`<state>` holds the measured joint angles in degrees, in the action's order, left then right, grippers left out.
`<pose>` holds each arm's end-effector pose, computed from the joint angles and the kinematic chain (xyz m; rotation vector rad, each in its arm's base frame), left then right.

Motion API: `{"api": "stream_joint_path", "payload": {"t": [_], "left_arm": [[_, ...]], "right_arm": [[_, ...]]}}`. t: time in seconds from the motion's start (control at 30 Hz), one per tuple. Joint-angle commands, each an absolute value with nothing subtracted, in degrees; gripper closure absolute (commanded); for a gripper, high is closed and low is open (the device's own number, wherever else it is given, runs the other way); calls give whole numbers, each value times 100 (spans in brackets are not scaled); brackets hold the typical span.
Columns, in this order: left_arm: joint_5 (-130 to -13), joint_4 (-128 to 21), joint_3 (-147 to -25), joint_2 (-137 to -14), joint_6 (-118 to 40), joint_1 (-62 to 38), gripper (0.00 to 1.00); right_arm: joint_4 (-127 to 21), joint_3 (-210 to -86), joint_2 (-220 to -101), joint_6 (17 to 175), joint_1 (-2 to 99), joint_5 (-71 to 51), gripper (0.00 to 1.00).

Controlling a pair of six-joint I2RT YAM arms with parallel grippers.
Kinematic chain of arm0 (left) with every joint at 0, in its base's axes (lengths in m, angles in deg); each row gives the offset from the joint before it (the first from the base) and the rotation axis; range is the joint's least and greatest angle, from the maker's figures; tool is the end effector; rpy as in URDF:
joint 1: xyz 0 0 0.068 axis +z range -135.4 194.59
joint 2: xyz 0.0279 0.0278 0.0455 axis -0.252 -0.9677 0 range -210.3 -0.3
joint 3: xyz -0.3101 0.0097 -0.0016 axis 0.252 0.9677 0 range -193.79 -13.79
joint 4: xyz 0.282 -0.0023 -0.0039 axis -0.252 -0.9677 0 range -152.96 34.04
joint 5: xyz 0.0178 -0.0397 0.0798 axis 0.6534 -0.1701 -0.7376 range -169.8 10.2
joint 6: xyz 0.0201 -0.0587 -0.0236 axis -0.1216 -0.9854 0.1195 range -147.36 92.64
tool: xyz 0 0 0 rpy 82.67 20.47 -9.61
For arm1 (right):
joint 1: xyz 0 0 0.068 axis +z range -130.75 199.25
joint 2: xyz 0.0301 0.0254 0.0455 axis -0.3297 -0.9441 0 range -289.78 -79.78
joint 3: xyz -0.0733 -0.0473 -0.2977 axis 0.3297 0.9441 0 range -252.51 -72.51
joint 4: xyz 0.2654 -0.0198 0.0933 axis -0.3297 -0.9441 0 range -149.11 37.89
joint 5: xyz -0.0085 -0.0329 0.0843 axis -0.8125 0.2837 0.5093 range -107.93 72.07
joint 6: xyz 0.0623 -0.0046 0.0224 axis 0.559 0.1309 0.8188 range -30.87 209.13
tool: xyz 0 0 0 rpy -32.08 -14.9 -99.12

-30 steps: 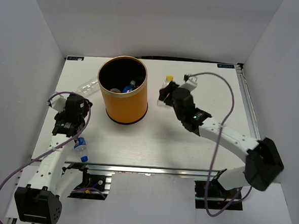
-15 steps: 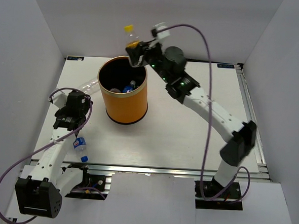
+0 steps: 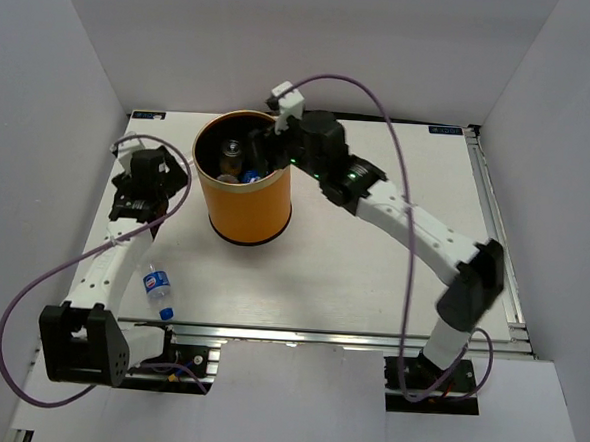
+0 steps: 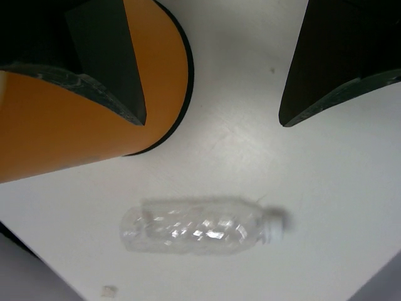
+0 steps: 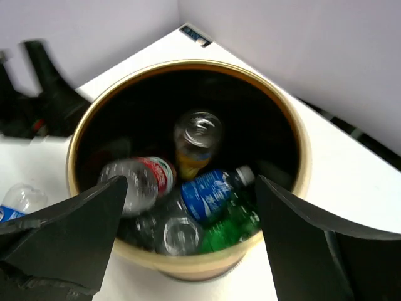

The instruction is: Put the plastic bottles in the bin

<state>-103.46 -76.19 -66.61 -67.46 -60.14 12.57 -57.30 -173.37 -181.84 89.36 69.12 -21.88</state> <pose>0.2770 0.0114 0.3150 -0.7818 1.9691 0.0900 0.3101 0.3623 0.4497 -0.6725 1.5806 0.5965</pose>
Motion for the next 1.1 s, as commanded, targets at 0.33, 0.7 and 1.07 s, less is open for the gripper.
{"api": "stream_joint_path", "payload": {"t": [0.33, 0.7, 1.07], "left_arm": [[-6595, -5983, -8691, -8704, -2939, 2162, 2], [-4289, -8760, -10134, -10102, 532, 2628, 2], [-5099, -8513, -11125, -11797, -144, 2637, 2]], "right_arm": [[-3938, -13019, -14123, 8869, 6469, -3023, 11], [-4306, -12041, -13472, 9475, 5872, -2646, 10], [-4164, -11092, -12741, 9220, 5537, -1996, 11]]}}
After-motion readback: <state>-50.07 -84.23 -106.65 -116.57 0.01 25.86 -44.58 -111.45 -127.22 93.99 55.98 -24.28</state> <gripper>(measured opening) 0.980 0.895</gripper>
